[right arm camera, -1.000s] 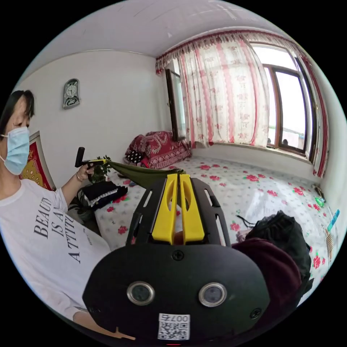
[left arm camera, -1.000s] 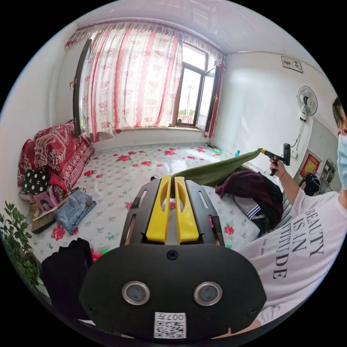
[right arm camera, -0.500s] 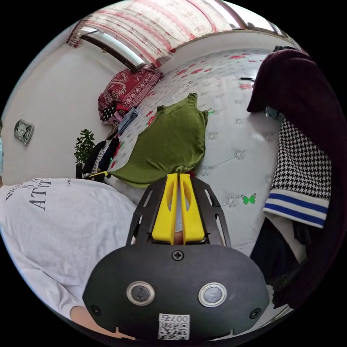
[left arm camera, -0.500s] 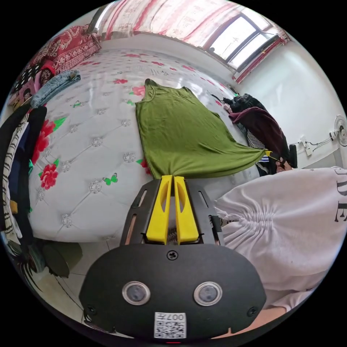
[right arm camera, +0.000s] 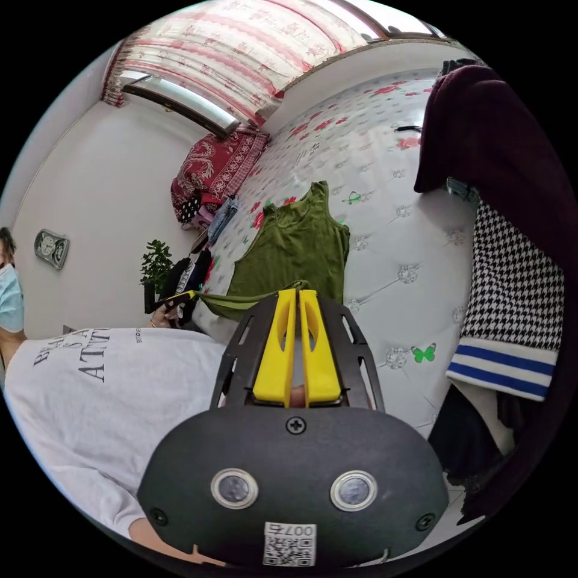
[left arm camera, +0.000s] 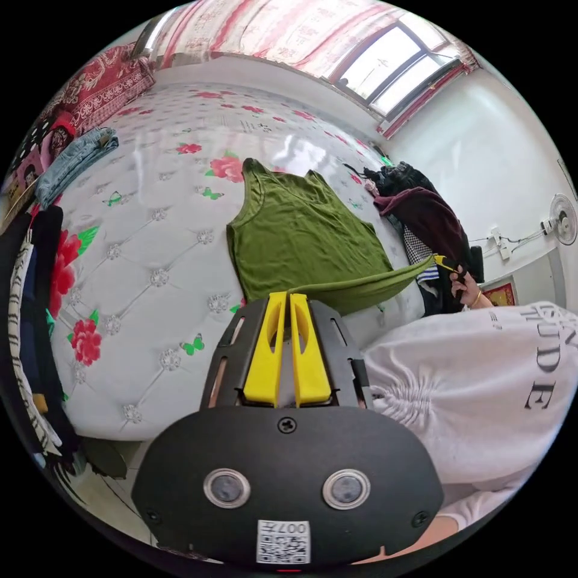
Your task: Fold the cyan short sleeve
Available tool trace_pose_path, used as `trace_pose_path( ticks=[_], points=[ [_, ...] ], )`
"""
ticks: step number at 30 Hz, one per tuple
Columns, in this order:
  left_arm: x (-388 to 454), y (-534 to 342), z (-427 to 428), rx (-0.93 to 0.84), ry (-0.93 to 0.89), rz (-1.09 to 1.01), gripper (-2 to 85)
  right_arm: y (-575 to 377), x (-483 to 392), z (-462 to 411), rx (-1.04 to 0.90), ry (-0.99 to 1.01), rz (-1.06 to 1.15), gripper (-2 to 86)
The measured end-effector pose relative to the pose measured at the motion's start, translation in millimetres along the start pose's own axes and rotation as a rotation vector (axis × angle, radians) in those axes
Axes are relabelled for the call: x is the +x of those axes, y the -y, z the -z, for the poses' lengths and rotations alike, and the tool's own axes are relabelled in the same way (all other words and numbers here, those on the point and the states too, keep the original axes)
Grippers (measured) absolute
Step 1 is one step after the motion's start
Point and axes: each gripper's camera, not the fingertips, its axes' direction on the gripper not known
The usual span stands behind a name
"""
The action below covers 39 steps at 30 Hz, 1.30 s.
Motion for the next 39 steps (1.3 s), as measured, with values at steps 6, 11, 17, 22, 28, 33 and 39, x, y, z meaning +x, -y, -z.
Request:
trace_pose_path(
  ticks=[6, 11, 17, 22, 28, 33, 39],
  points=[
    [-66.5, 51.7, -44.3, 0.111, -0.057, 0.425, 6.6, 81.3, 40.3, -51.9, 0.012, -0.152, -0.101, -0.2],
    [-87.3, 37.5, -59.7, 0.057, 0.024, 0.481, 9.3, 76.1, 69.5, -68.2, 0.035, -0.271, -0.159, 0.2],
    [-77.5, -15.3, -68.3, -0.044, 0.015, 0.338, 8.4, 14.7, 105.0, -67.0, 0.008, -0.193, -0.197, 1.9],
    [-43.5, -24.9, -84.6, -0.101, 0.066, 0.197, 8.3, -14.4, 107.8, -95.6, -0.087, -0.175, -0.201, 2.5],
    [-30.9, -12.9, -118.5, -0.202, 0.16, 0.16, 8.2, -24.0, 87.1, -121.9, -0.148, -0.245, -0.158, 2.4],
    [-28.8, -17.7, -115.1, -0.206, 0.181, 0.171, 0.8, -25.5, 51.7, -139.8, -0.239, -0.357, -0.098, 1.5],
    [-23.6, -32.0, -52.3, -0.051, 0.049, 0.184, -0.9, -24.3, 3.3, -88.3, -0.15, -0.298, 0.004, 0.0]
  ],
)
